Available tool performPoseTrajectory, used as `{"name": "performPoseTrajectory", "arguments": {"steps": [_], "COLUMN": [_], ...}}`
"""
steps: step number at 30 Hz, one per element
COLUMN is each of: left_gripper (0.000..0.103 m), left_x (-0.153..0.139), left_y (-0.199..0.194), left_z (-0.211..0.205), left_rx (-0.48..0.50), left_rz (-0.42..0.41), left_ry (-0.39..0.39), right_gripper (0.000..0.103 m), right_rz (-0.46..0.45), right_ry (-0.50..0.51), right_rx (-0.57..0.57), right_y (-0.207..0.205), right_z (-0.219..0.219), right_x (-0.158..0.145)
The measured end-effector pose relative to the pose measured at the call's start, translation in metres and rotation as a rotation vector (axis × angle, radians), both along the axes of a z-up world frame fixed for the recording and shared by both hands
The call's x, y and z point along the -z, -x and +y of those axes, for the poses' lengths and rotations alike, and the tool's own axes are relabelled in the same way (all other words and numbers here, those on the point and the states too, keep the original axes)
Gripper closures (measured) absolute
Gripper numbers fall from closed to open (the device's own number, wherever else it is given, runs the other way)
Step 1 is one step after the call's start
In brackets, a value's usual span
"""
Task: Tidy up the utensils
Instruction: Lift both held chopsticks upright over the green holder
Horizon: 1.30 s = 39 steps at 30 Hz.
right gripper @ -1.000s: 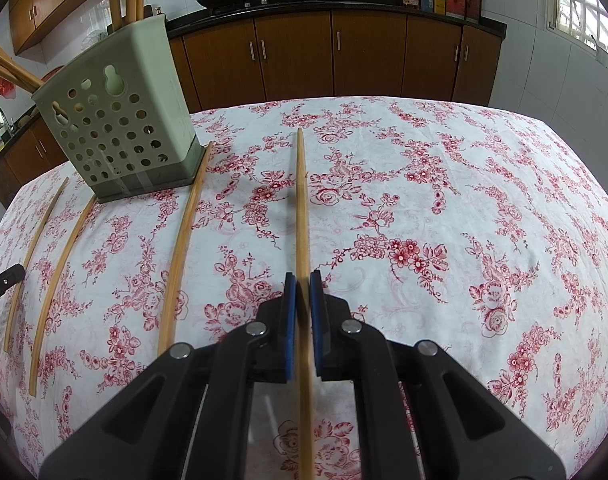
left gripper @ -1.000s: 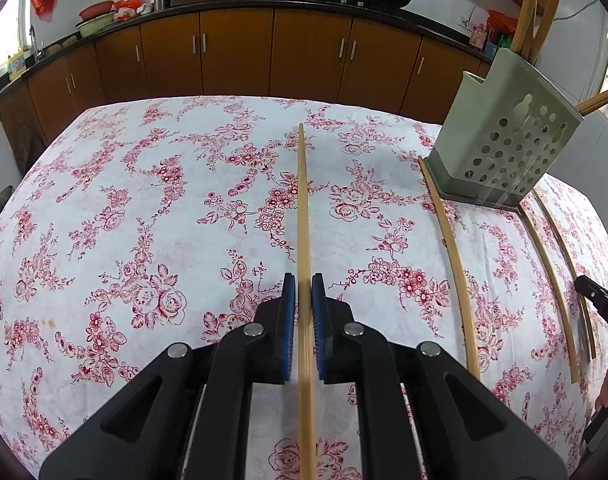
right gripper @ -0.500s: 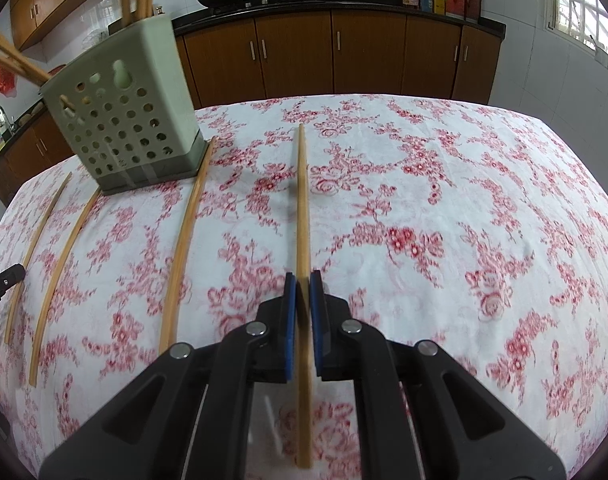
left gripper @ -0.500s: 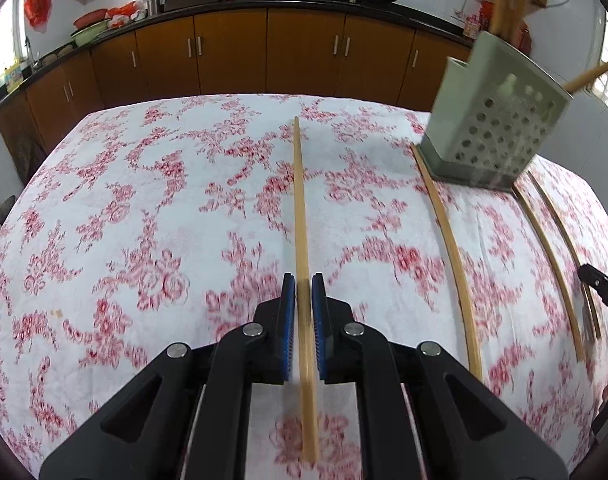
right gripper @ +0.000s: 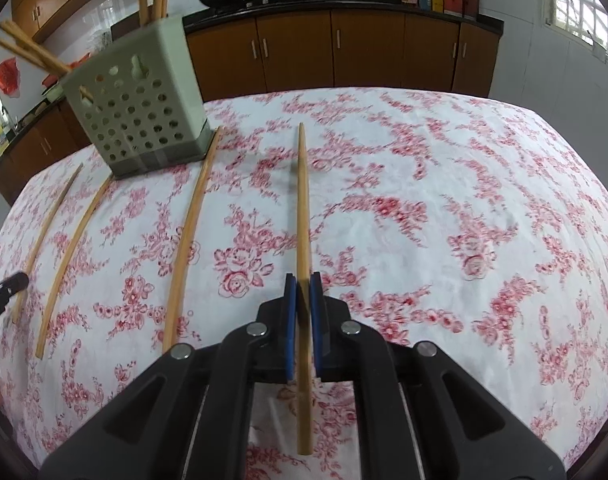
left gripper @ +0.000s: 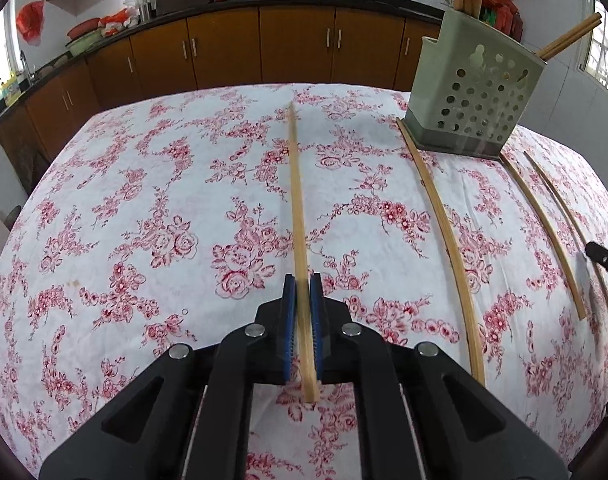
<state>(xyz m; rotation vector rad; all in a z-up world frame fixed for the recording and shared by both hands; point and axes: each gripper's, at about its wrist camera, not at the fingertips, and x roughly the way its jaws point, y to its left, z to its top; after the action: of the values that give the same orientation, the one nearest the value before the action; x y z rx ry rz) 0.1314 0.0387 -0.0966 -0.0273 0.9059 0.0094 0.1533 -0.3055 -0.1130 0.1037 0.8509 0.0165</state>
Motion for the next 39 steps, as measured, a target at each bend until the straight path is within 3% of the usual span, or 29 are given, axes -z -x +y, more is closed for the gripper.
{"name": "performPoseTrajectory", "arguments": {"steps": [8,17,29,39], "left_gripper": [0.095,0.095,0.096,0.096], "left_x": [-0.058,-0.123,-0.151,-0.206], "left_y": [0.006,0.011,0.013,0.031], "left_z": [0.011,0.031,0.027,-0.004], "left_rx": [-0.010,-0.043,-0.018,0.111], "left_rz": [-0.149,-0.330,-0.404,-0.526], "left_ry": [0.024,0.118,0.119,0.126], "right_gripper": [0.095,0.095,0.095,0.095], "right_rz": [-0.150,-0.288,-0.353,-0.449], "right_ry": [-0.013,-0.038,-0.039,-0.150], "right_rx": [0.037,0.058,0.030,-0.083], "right_y": [0.006,0.006,0.006,0.020], "right_z": [-0.022,-0.034,-0.030,-0.016], "right_x": [-0.054,-0.104,-0.128,-0.197]}}
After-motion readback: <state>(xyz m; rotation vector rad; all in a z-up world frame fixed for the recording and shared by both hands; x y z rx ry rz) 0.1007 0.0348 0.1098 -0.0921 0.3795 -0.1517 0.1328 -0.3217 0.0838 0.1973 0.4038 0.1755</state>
